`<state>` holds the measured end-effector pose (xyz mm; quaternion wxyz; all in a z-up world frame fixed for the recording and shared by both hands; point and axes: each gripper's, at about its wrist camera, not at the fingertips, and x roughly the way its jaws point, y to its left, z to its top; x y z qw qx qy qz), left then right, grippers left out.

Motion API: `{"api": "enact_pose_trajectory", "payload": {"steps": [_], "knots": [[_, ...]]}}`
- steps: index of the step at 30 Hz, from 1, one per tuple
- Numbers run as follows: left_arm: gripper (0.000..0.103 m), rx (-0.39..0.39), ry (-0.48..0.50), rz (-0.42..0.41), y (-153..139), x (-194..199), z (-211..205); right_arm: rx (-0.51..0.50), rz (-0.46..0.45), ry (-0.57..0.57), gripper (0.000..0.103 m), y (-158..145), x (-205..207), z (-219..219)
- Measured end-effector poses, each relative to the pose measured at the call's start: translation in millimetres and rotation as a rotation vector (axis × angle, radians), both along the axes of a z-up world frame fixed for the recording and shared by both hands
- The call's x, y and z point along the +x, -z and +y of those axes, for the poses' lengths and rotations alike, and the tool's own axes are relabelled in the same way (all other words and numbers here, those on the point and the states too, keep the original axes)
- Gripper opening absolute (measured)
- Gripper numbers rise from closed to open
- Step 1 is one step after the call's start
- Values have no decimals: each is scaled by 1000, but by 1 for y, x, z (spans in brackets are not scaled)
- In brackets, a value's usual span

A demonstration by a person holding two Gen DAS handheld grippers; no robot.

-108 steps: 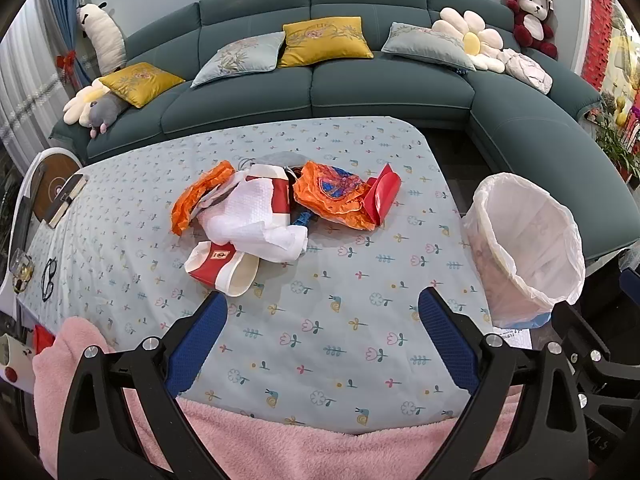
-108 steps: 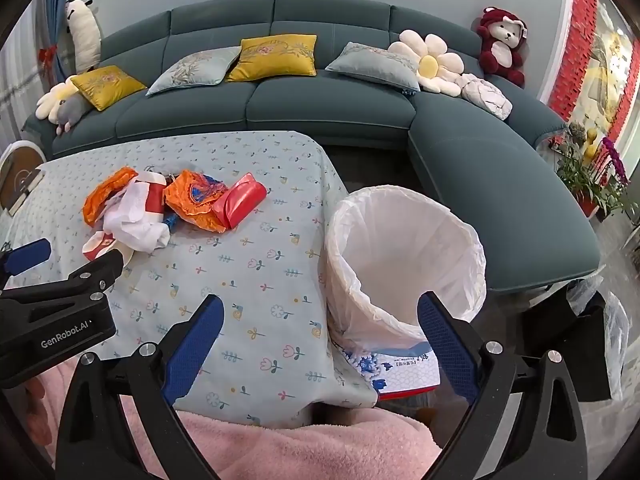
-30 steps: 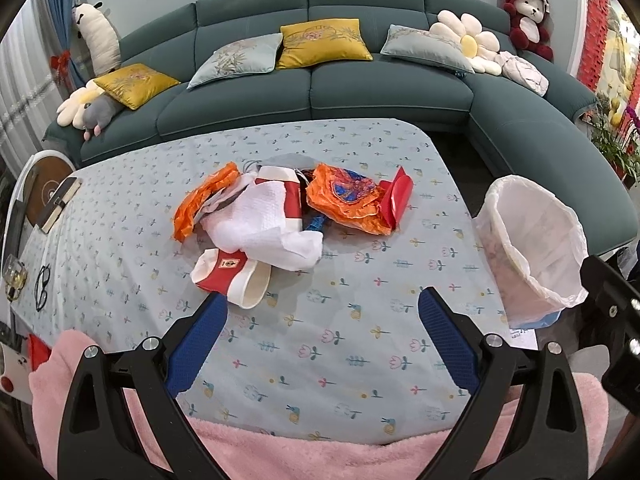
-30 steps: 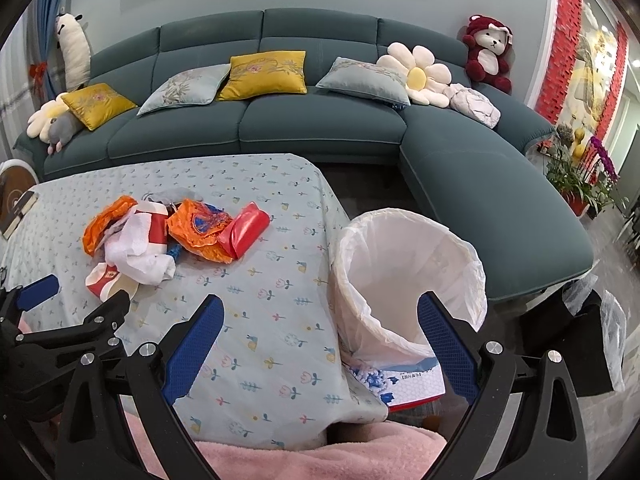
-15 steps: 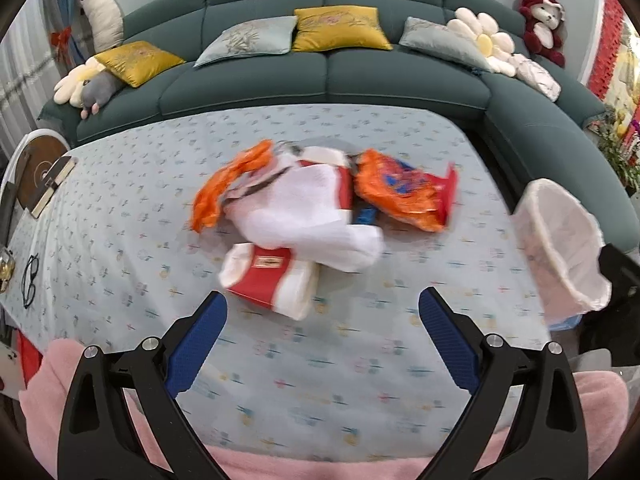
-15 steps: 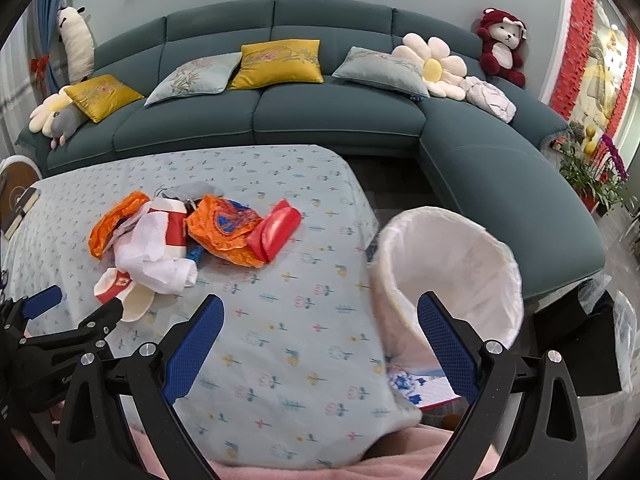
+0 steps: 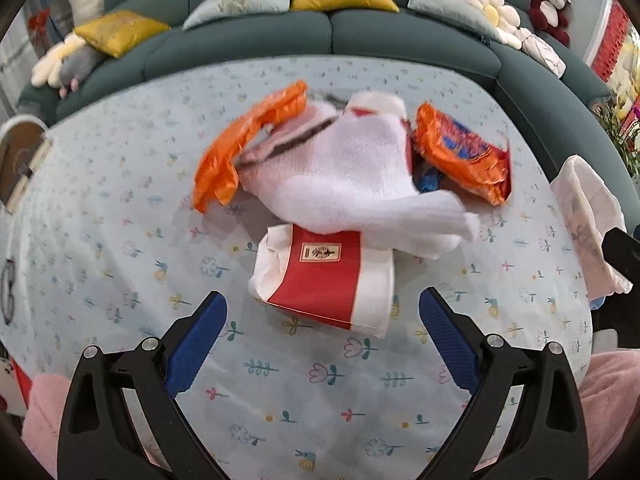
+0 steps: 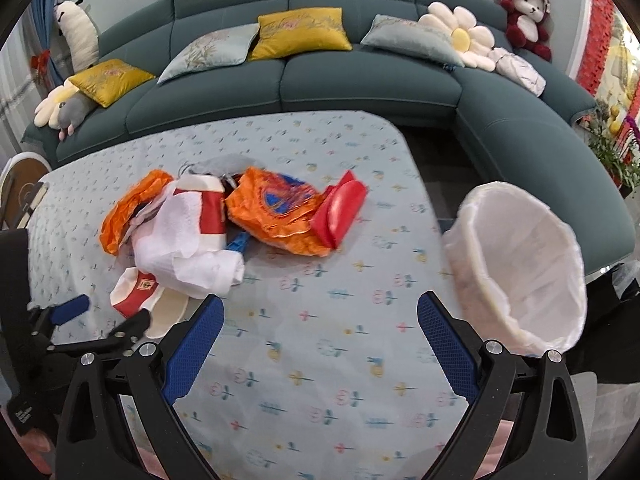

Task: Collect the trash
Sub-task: 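Grasp the white tissue with the right tool while the left tool grasps the red-and-white paper cup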

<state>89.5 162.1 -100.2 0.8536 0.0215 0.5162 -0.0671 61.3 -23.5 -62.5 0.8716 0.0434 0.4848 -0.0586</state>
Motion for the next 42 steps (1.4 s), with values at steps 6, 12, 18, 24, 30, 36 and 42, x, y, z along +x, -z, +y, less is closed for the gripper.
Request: {"api": "enact_pose_trajectory", "payload": {"steps": [6,12,18,24,30,36,42], "knots": [[90,-22,1,21,11,10,8,19,22,-48,91,15,19,29],[60,-74,5,43,13,12,16,53,31,-122,76,23,35,53],[31,-119,-15,61,13,10,25,126,56,-201,56,30,50,76],[15,-141,-43,70,13,8,33,140,87,-257,44,47,61,97],[8,-138,-72,57,7,11,40,155,118,-292,7,57,70,108],[7,-156,-89,37,-5,10,44,160,81,-292,1,43,68,102],[5,-177,-86,10,-22,4,39,182,3,-276,1,9,56,88]]}}
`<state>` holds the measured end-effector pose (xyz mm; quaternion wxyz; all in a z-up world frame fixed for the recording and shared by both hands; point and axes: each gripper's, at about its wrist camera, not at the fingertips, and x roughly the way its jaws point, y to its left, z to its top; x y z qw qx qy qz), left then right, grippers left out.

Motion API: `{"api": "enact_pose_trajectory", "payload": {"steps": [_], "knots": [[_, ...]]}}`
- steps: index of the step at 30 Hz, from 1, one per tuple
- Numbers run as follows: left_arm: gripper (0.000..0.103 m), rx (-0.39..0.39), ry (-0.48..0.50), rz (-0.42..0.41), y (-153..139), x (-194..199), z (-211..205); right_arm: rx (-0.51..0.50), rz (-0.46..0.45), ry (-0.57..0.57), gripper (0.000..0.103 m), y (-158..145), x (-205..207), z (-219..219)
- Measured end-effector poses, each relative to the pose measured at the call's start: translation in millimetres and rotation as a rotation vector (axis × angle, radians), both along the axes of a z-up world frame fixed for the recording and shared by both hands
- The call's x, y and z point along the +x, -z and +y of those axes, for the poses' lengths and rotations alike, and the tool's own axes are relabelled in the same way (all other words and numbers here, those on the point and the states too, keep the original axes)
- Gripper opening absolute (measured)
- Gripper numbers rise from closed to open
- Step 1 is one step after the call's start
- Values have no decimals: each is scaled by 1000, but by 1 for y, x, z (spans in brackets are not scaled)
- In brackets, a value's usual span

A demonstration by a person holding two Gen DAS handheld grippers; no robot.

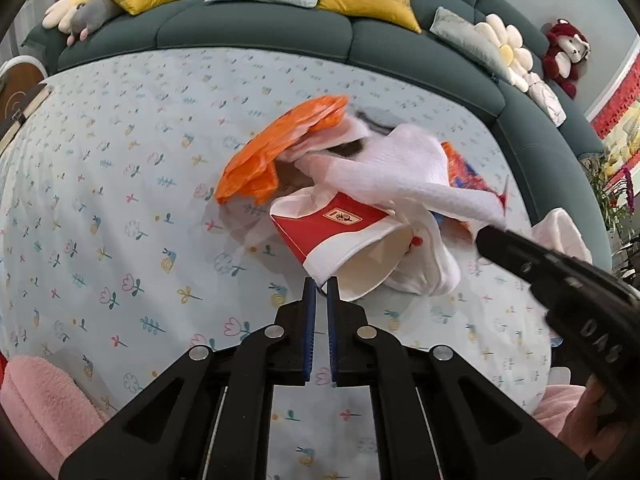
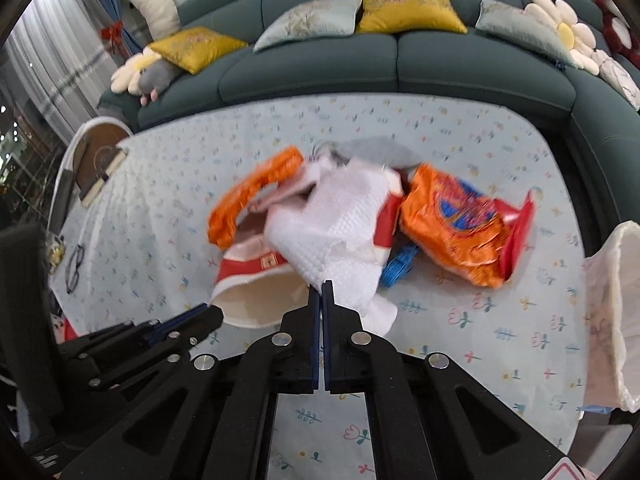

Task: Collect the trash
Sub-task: 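Grasp the white tissue with the right tool while the left tool grasps the red-and-white paper cup, then carry the tissue and cup over the trash bin and open both tools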

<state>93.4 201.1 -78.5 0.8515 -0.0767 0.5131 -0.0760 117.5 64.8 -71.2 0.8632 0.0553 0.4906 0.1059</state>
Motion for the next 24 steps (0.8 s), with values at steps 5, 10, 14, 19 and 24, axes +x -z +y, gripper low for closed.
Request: {"api": "enact_pose_trajectory", "payload": {"steps": [5,10,14,19,24], "knots": [[5,-10,18,-39,-21,-6,-14,19,-80,30,1,-34,-9,-17],[5,-15,54,-84,-42,-11,-39,37,-163,85,1,-70,-20,-47],[5,-23,91,-113,-58,-13,-64,39,-218,138,1,-94,-30,-77],[5,-32,144,-141,-73,-16,-102,30,-269,219,1,-116,-48,-124],[5,-29,226,-165,-84,-21,-153,12,-286,305,1,-121,-66,-177]]}}
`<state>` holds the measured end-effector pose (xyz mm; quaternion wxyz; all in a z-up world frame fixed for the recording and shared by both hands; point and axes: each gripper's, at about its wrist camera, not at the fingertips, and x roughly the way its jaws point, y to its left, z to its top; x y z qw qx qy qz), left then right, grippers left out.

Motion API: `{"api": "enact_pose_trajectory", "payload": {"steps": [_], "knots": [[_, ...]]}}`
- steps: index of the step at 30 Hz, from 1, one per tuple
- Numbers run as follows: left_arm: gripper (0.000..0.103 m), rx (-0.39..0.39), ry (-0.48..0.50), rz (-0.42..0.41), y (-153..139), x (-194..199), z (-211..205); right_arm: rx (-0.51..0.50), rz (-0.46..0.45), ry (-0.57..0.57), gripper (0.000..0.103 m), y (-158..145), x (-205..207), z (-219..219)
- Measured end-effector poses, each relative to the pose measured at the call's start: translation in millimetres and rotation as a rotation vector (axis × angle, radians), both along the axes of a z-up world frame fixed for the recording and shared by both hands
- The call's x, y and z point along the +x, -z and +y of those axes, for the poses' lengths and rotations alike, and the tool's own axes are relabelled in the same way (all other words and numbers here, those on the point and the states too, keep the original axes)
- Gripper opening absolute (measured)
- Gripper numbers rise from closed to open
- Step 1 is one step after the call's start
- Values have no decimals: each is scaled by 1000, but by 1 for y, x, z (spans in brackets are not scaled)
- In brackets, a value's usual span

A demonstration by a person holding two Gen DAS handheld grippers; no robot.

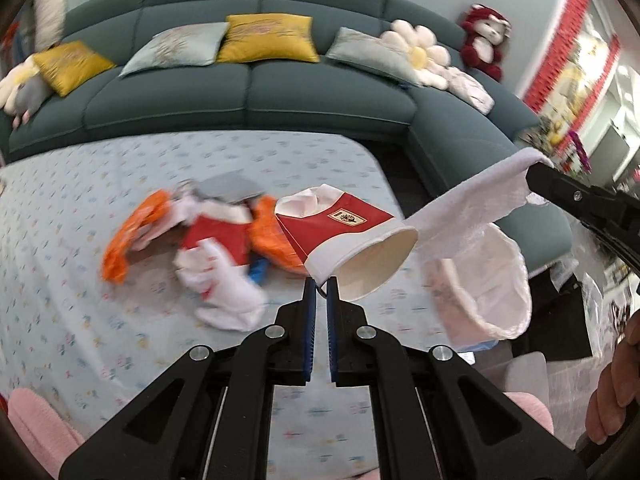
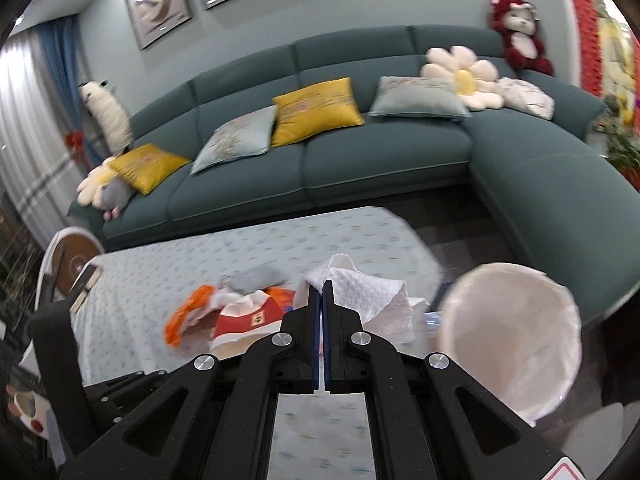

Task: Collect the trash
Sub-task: 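Carry the tissue and cup over the trash bin and open both tools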

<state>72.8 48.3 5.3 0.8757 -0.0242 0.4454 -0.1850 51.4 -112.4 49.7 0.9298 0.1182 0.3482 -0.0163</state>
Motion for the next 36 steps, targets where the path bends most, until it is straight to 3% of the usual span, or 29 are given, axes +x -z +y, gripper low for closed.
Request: {"api": "enact_pose_trajectory", "payload": {"steps": [11,21,23,24,25,27,32,36], "knots": [[5,3,179,3,0,-4,-122,-5,30,190,1,14,-32,-119],[6,8,272,41,15,3,-195,2,78,257,2,37,-35,-167],[8,12,266,42,18,5,-201,-2,84,272,8,39,-34,-171],[10,7,266,45,19,6,-203,-4,87,281,16,40,-35,-173],[17,10,263,48,19,7,-205,-1,89,290,26,41,-36,-174],[28,10,256,45,18,9,-206,-1,84,306,34,42,-37,-177],[32,2,227,42,17,8,-195,-19,84,298,35,40,-37,-170],[41,-11,185,37,13,10,-176,-22,78,283,43,37,-36,-159]]}}
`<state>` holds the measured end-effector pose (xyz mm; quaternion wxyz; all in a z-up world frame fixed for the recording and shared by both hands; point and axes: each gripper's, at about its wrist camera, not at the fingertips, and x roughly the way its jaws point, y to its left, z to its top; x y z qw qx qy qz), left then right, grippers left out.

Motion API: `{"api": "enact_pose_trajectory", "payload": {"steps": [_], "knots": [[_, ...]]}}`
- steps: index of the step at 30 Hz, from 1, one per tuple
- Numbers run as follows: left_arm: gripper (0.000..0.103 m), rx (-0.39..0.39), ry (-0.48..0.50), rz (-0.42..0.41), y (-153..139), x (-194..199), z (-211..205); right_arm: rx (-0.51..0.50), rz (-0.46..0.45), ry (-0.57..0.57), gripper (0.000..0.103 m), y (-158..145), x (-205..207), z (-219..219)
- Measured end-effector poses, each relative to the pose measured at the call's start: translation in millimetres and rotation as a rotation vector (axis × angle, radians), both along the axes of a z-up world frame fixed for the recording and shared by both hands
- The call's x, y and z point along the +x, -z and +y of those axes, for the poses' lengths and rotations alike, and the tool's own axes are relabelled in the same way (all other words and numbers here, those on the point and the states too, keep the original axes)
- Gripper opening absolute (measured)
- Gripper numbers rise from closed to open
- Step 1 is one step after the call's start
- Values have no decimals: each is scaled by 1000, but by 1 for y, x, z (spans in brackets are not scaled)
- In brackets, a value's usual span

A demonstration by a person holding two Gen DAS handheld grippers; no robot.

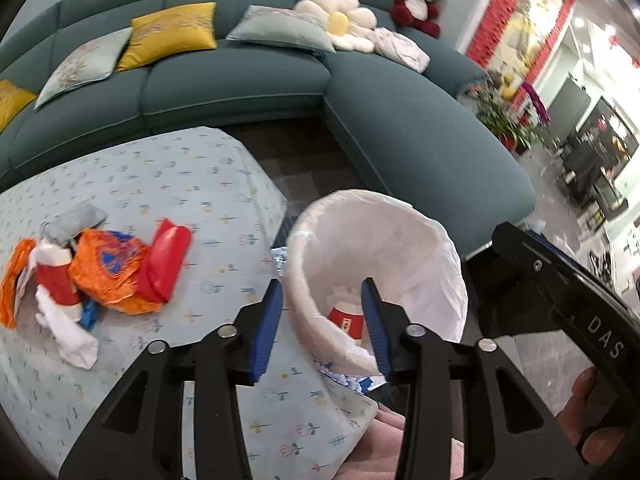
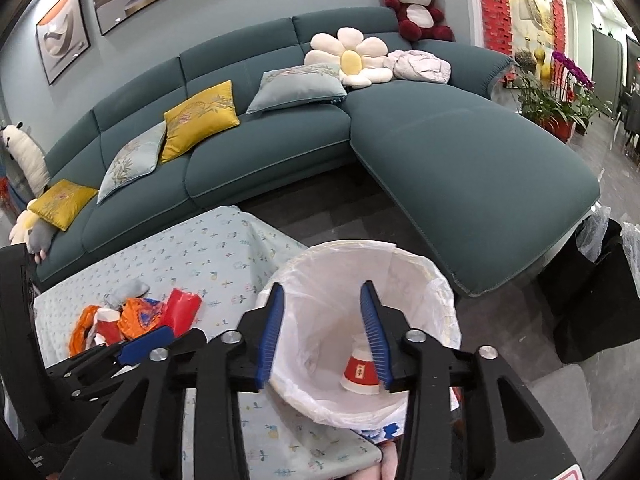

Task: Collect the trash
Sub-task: 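Carry the tissue and cup over the trash bin and open both tools, then move both open tools back to the trash pile on the table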

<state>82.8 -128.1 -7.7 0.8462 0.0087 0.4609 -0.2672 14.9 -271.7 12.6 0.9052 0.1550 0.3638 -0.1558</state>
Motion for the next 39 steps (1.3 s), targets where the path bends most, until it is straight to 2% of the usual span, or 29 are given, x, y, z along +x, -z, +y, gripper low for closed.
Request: {"api": "enact_pose_trajectory", "payload": {"steps": [2,9,19,23,39], "knots": [[45,-2,-26,-1,-1,0,12,-5,3,-18,43,-1,2,10],[47,0,-129,19,2,6,65,-9,11,-86,48,-2,9,52],[52,8,-265,40,8,9,144,-7,37,-200,48,2,22,119],[61,14,-317,35,10,9,176,-7,48,-240,50,5,26,143],[65,68,-451,14,16,25,285,-12,126,-416,50,35,59,252]]}}
